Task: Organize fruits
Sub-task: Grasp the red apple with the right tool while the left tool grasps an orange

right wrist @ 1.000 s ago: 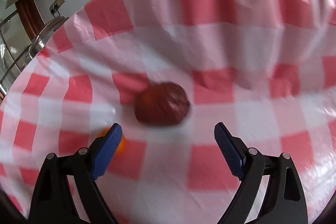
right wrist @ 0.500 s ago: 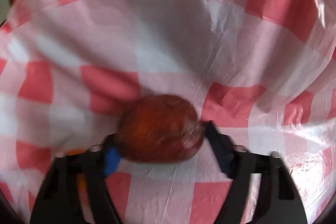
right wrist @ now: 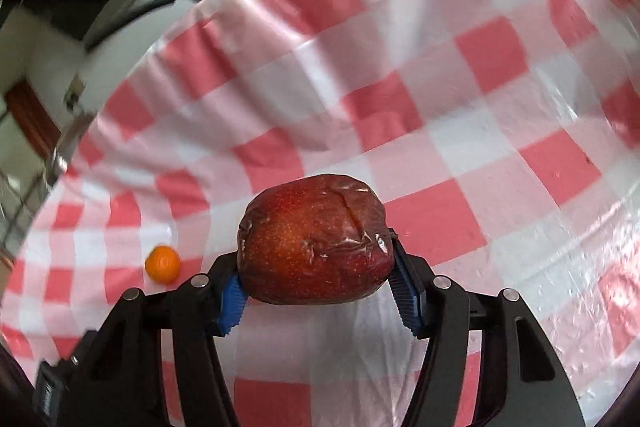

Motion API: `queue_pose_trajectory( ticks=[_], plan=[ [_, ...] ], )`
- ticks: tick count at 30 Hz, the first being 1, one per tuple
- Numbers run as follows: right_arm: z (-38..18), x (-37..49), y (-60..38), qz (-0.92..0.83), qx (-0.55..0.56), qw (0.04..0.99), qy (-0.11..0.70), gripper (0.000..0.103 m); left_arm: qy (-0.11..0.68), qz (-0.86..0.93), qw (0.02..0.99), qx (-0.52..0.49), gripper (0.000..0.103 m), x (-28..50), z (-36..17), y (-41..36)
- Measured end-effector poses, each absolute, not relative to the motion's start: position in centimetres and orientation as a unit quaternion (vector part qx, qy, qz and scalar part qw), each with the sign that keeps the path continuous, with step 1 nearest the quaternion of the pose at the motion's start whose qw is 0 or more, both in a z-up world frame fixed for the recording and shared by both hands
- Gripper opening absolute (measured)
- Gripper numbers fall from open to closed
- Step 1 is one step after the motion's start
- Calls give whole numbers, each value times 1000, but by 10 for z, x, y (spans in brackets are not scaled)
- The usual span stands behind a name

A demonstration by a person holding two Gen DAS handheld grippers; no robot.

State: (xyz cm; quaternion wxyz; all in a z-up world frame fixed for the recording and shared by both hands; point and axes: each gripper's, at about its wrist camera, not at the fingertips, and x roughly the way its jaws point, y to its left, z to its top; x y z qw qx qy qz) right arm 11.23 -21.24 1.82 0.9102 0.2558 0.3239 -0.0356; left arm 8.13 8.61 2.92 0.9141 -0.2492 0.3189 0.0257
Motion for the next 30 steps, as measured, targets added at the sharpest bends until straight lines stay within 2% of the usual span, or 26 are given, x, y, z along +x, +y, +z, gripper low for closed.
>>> queue_pose_trajectory(
  ticks=[7, 14, 19, 20, 21, 23, 24, 30],
  plan=[
    [30, 104, -216, -49, 262, 922, 280, 60, 331, 39, 927, -171, 101, 86, 37, 55],
    [29, 102, -220, -58, 272, 921, 271, 60, 368, 63, 923, -90, 100, 157, 43, 26],
    [27, 104, -221, -58, 282, 917, 275, 60, 415, 65, 906, -57, 79, 203, 25, 15],
    [27, 104, -221, -57, 283, 917, 276, 60, 428, 64, 900, -54, 73, 210, 21, 14],
    [27, 105, -221, -56, 283, 917, 278, 60, 434, 59, 897, -56, 63, 214, 19, 15],
    [27, 106, -220, -56, 281, 916, 280, 60, 433, 59, 898, -46, 54, 218, 19, 14],
    [27, 106, -220, -56, 281, 916, 280, 60, 433, 61, 899, -37, 45, 218, 19, 13],
    [26, 107, -220, -54, 280, 916, 282, 60, 410, 42, 910, -47, 42, 174, 35, 22]
  ],
)
